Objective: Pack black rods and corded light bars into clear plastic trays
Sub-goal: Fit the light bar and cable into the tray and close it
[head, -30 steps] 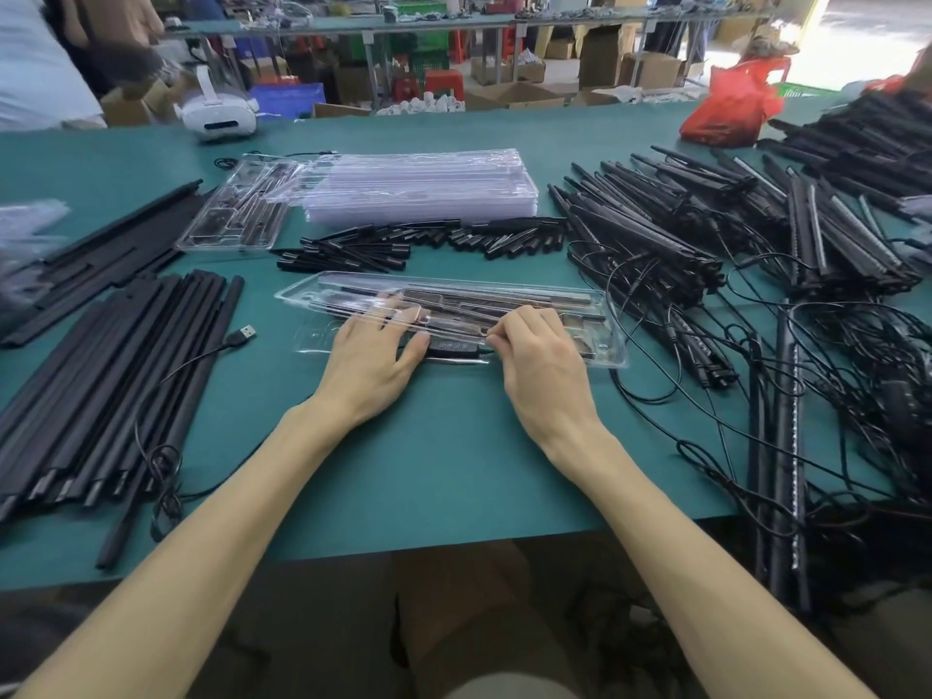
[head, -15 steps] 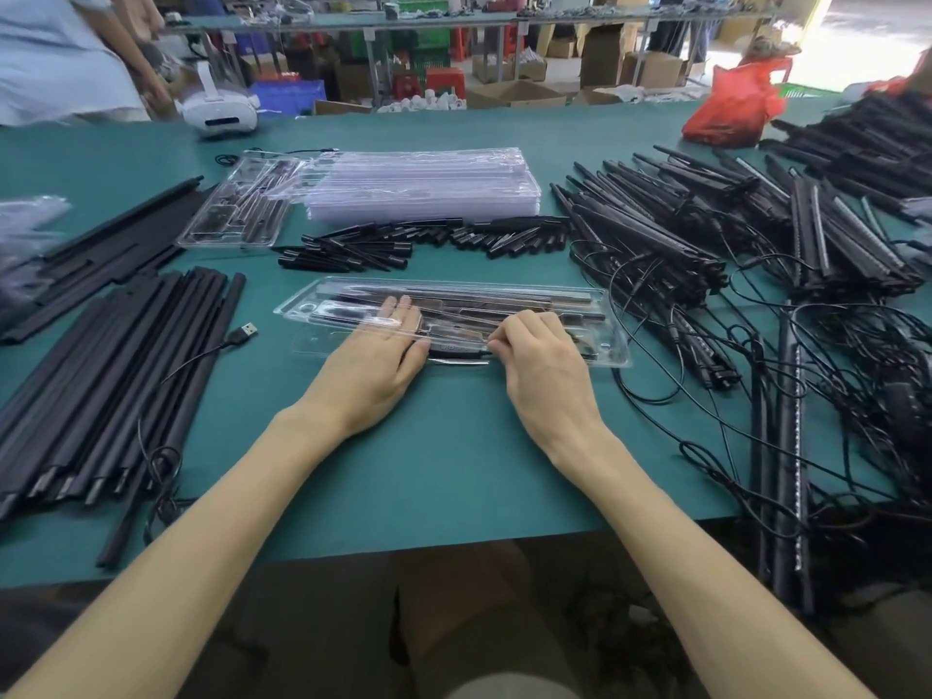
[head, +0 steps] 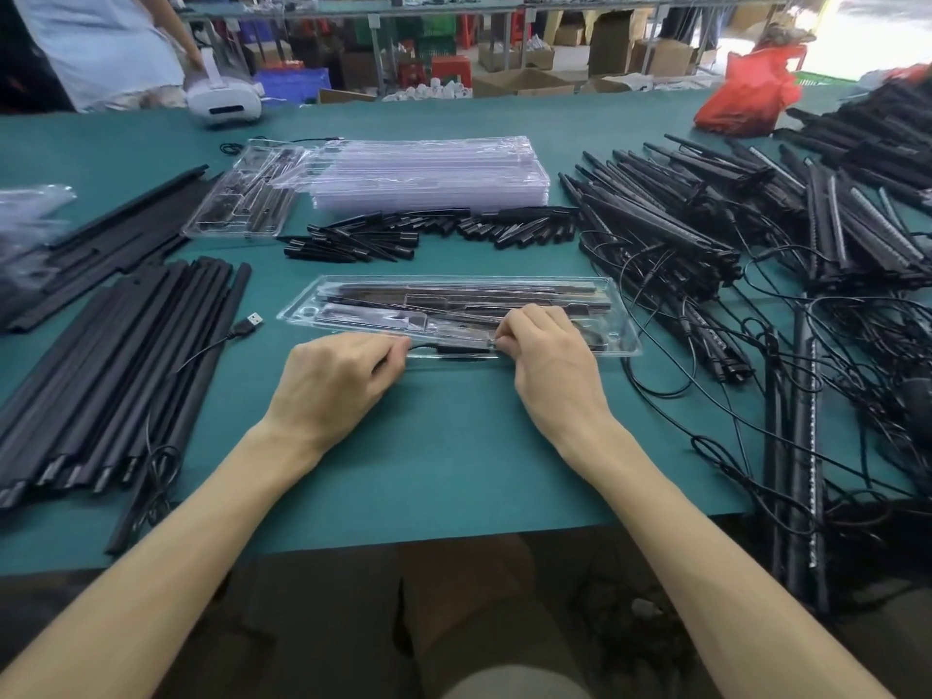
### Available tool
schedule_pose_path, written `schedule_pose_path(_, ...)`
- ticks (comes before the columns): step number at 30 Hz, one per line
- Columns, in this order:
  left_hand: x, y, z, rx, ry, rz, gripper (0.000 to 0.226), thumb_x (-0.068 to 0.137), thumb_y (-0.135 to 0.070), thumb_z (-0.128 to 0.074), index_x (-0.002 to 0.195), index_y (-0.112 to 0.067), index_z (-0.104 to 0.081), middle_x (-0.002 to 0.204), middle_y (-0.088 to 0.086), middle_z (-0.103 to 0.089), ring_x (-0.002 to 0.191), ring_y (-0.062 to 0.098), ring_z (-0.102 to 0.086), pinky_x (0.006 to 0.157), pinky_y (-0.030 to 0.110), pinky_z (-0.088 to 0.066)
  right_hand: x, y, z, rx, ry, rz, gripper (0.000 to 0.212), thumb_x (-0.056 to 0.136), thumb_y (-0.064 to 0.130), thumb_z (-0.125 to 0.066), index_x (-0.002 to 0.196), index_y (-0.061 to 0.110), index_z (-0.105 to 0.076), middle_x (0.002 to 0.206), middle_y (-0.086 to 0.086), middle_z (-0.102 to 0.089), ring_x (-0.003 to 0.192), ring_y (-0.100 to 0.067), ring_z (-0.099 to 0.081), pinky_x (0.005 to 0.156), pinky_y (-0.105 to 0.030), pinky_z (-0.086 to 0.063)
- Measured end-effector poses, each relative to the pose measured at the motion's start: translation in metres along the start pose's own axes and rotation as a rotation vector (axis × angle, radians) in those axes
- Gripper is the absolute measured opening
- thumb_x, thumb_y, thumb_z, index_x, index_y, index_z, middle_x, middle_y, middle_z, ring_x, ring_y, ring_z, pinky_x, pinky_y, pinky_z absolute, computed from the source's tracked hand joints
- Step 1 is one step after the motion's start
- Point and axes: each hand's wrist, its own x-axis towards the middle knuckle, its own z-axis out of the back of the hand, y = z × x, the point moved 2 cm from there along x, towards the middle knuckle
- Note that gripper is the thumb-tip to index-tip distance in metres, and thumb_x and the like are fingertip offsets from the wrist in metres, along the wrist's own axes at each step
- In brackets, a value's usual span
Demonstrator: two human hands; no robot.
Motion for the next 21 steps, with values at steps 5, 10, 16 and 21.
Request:
schedule_pose_path(5,-0.001,0.0,0.003,0.037,-0.26,-0.138,0.038,0.102,-0.017,-0.055,0.065,-0.009,-0.057,0.062,0.004,-0.058,0.055,0.027,-0.055,0.05,0.038,-0.047,0.0,0.001,0.0,-0.011,0.011,0.017,0.012,0.101,0.008,-0.054,0.092,0.008,-0.062,0.097,-0.002,-0.063,0.1,-0.025,-0.051,0.086,-0.039,-0.044)
schedule_pose_path(10,0.009,0.004,0.0,-0.002,-0.19,-0.126,0.015,0.1,-0.015,-0.06,0.092,-0.006,-0.07,0.095,0.004,-0.07,0.091,0.029,-0.064,0.084,0.042,-0.051,0.0,0.0,-0.001,-0.031,0.03,0.028,0.014,0.102,0.009,-0.053,0.093,0.007,-0.063,0.099,-0.003,-0.063,0.101,-0.025,-0.05,0.088,-0.039,-0.044)
schedule_pose_path(16,0.003,0.026,-0.011,-0.093,0.22,0.034,0.05,0.094,-0.037,-0.067,0.134,-0.007,-0.062,0.138,0.008,-0.061,0.129,0.027,-0.054,0.113,0.045,-0.038,-0.001,0.0,0.001,-0.01,0.023,0.018,0.014,0.102,0.009,-0.053,0.091,0.007,-0.061,0.099,-0.002,-0.061,0.102,-0.024,-0.049,0.088,-0.038,-0.043)
schedule_pose_path(21,-0.007,0.058,0.002,-0.147,0.229,0.104,0.049,0.09,-0.031,-0.073,0.135,-0.017,-0.063,0.139,0.005,-0.06,0.129,0.026,-0.053,0.115,0.046,-0.035,0.0,0.0,0.001,0.003,0.017,0.005,0.014,0.101,0.008,-0.054,0.089,0.007,-0.06,0.097,-0.002,-0.061,0.1,-0.024,-0.049,0.085,-0.038,-0.044)
